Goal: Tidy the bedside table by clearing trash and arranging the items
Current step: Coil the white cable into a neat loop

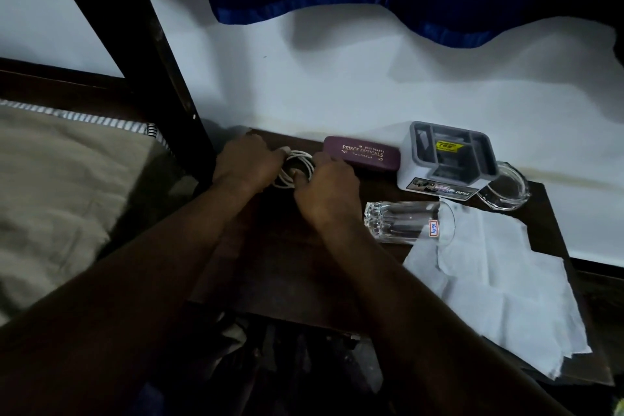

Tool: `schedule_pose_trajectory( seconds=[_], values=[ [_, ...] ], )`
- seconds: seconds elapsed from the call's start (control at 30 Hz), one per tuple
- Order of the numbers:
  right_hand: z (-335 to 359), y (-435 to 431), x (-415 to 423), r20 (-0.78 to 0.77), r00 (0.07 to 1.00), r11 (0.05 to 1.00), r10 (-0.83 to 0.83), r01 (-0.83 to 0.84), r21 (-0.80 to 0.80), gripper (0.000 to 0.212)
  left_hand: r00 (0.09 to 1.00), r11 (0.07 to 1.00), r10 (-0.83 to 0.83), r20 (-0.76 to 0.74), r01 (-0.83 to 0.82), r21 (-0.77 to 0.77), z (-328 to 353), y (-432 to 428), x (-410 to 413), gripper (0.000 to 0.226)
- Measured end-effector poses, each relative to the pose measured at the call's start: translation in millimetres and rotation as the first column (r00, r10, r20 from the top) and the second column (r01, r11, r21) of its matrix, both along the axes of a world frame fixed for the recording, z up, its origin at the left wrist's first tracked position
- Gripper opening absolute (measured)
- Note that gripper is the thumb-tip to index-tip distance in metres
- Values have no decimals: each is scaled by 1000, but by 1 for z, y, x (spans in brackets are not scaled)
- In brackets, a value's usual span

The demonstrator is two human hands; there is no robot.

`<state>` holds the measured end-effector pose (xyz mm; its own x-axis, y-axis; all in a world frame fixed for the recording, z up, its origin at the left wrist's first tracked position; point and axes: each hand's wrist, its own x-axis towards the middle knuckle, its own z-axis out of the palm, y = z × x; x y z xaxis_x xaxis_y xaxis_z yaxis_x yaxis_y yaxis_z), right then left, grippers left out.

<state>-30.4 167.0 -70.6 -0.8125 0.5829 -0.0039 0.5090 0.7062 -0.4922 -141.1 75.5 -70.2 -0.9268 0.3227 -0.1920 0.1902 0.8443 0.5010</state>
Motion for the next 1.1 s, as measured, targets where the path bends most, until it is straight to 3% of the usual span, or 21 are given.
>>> schedule_pose_trajectory(
  seconds=[0.13, 0.23, 0.43, 0.67, 0.8, 0.93, 1.1],
  values=[
    [-6, 1, -10, 29, 999, 998, -41, 39, 41, 35, 981, 983, -170, -98, 175, 54, -6, 4, -9, 38],
    [-9, 0, -13, 31, 998, 998, -48, 46, 43, 28, 933, 956, -293, -210, 292, -37, -11, 9, -8, 27],
    [-13, 0, -17, 20, 1000, 998, -16, 15, 69, 23, 885, 932, -323, -335, 236, -274, -15, 15, -6, 20],
    [-12, 0, -17, 43, 995, 992, 88, -91, 89, 30, 835, 888, -394, -383, 239, -393, -18, 16, -5, 20],
    [-14, -2, -15, 35, 983, 977, 183, -185, 104, 33, 831, 897, -376, -410, 216, -385, -18, 13, -8, 21],
    [-20, -2, -17, 27, 984, 971, 175, -177, 163, 30, 799, 896, -412, -438, 268, -353, -18, 10, -5, 23],
    [-22, -4, -20, -38, 988, 984, 148, -143, 108, 27, 810, 895, -433, -396, 333, -298, -17, 5, -13, 32]
  ],
)
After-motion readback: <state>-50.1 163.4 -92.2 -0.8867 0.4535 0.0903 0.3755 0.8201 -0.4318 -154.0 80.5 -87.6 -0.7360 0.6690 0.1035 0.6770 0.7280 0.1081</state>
